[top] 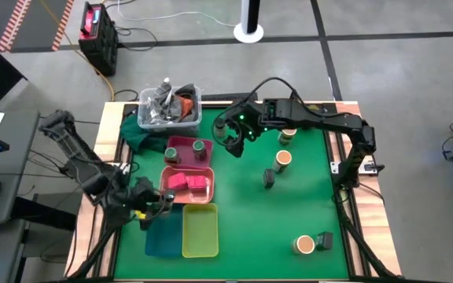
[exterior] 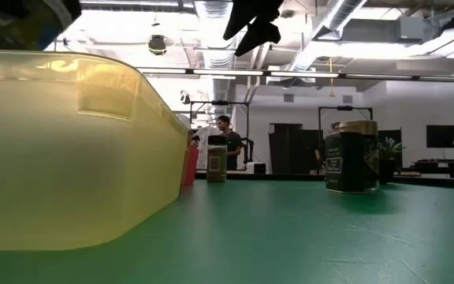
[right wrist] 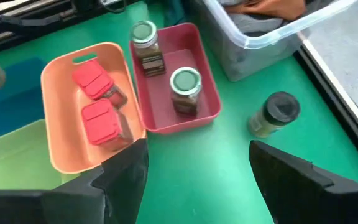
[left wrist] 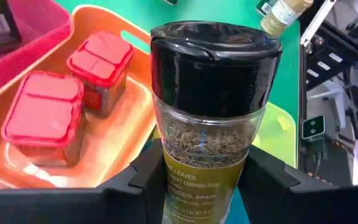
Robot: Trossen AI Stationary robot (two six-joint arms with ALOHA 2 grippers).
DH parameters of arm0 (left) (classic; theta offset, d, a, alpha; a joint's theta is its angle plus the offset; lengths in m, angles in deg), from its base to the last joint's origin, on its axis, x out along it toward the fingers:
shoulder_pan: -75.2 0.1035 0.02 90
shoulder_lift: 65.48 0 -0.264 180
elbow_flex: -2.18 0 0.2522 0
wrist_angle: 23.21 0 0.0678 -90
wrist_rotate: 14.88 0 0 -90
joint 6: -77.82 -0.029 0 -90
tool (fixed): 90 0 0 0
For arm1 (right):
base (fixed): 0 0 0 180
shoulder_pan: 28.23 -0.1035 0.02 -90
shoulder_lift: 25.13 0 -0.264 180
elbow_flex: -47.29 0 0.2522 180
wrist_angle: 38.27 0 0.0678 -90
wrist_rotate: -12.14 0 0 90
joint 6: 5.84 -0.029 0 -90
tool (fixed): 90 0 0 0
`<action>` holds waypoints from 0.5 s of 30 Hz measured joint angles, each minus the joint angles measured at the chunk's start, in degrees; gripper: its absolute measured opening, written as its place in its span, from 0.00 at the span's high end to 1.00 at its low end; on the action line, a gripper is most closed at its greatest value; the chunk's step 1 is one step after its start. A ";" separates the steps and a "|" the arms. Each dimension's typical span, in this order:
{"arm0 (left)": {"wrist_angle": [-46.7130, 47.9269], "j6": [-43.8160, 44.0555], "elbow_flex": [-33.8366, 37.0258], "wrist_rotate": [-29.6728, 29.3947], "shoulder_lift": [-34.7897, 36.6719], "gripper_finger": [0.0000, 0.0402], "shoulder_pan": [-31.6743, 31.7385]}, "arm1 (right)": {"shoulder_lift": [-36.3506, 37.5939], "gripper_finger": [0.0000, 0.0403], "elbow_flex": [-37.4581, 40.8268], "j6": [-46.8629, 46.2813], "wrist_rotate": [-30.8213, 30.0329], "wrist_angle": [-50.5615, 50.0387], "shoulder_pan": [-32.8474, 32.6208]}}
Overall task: Sort spices by type
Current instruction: Put the right black seasoning bottle into the blue bin
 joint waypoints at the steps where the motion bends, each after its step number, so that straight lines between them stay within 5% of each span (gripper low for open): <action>1: -0.49 0.99 0.74 -1.32 -0.10 0.61 -1.28 | 0.00 0.25 0.00 0.01 -0.33 0.10 -0.03; 15: -14.26 1.02 8.45 -9.34 -9.07 0.61 -8.91 | 0.00 0.25 0.00 -8.57 -0.99 3.41 -1.92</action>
